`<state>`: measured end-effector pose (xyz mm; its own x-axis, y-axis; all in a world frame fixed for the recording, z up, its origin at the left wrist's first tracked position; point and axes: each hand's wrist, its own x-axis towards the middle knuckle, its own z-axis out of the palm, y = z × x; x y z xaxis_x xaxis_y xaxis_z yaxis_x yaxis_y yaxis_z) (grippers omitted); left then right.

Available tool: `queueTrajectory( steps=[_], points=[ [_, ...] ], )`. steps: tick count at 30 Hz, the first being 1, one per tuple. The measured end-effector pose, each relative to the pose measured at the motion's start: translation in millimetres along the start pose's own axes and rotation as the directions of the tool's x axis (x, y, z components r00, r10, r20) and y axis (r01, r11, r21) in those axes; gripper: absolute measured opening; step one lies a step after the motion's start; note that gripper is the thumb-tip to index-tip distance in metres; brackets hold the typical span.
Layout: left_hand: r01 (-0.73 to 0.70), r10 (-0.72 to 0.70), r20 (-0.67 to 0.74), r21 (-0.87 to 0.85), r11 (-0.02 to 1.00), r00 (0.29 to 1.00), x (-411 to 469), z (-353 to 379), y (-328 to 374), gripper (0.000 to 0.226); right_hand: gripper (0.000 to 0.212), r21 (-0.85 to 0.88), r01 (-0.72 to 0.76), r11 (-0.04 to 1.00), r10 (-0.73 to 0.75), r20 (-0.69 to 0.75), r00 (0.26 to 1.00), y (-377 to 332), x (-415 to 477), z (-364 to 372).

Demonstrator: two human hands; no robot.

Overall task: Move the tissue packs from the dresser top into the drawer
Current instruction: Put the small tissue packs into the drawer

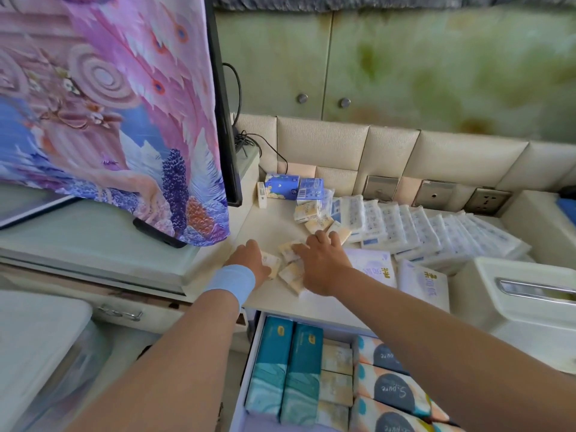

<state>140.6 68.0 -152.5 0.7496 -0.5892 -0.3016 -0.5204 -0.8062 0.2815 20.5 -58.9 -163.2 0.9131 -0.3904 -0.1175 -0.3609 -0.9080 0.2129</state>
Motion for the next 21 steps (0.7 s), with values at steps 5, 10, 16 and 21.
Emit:
queueTrajectory(
  steps=[5, 10, 16, 21],
  points=[
    [-0.186, 0.183, 0.043, 0.093, 0.978, 0.982, -8, 0, -23, 0.049, 0.053, -0.048, 0.105, 0.993, -0.107, -0.064, 0.992, 4, 2, -8],
    [-0.273, 0.25, 0.122, 0.247, 0.93, 0.961, -18, 6, -26, 0.078, 0.057, -0.054, 0.08, 0.995, -0.084, -0.079, 0.993, -1, -3, -10],
    [-0.254, 0.237, 0.099, 0.217, 0.942, 0.966, -23, 10, -30, 0.057, 0.069, 0.127, 0.026, 0.991, -0.023, -0.03, 0.999, -16, -21, -21],
    [-0.243, 0.229, 0.086, 0.211, 0.947, 0.97, -32, 10, -37, 0.052, 0.052, 0.345, 0.045, 0.938, -0.082, 0.091, 0.992, -32, -41, -8]
  ],
)
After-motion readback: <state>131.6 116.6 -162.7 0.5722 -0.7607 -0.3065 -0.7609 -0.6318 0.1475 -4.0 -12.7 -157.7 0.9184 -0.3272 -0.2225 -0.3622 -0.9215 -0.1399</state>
